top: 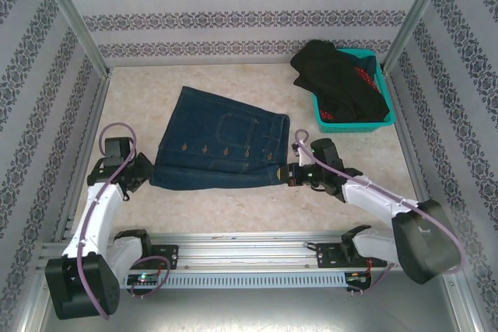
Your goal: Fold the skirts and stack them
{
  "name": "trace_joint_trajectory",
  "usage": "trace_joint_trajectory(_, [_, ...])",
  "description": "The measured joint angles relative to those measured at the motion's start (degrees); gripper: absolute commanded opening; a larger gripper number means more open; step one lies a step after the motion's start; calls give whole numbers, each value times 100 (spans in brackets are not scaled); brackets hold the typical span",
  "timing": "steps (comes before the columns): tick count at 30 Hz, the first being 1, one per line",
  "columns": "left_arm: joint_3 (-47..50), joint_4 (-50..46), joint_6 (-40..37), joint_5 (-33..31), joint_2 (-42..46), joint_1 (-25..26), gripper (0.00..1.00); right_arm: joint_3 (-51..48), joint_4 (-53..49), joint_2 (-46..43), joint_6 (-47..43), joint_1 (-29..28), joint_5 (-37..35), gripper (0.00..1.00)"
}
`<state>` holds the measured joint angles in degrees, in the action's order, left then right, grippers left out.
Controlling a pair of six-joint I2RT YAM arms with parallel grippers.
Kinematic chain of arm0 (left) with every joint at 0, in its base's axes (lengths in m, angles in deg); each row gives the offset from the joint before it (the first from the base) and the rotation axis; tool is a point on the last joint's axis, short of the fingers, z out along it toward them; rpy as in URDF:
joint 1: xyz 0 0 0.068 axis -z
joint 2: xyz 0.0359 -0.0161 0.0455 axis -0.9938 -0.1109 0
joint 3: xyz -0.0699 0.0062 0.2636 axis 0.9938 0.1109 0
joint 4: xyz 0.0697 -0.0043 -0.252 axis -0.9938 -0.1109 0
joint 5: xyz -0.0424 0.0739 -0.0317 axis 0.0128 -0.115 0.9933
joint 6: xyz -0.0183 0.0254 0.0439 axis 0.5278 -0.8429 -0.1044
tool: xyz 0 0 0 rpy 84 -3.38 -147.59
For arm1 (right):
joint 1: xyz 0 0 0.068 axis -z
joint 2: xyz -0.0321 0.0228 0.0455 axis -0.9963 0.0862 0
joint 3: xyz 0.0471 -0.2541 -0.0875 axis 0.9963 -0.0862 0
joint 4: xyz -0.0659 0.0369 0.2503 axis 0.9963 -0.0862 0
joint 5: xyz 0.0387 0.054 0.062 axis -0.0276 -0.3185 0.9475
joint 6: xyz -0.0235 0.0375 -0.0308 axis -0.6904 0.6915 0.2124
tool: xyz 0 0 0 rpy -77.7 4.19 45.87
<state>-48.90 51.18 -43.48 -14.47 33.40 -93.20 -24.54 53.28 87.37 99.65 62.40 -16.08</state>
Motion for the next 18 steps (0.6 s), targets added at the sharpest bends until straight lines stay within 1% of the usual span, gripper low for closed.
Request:
trace_joint_trajectory(4, [-221,39,190,9,-85,0,0,20,92,-39,72,0,-63,0])
trace_joint_trajectory(8, [-1191,74,166,87,-525,2,0,431,87,146,52,48,-98,0])
trace_joint_trajectory(13, [-2667,306,-240,380,-1364,42,0,1113,313,518,26,461,-9,0])
trace_joint_trajectory(18, [-3926,546,-833,619,-2597,166,0,2002,393,1381,-15,861,136,0])
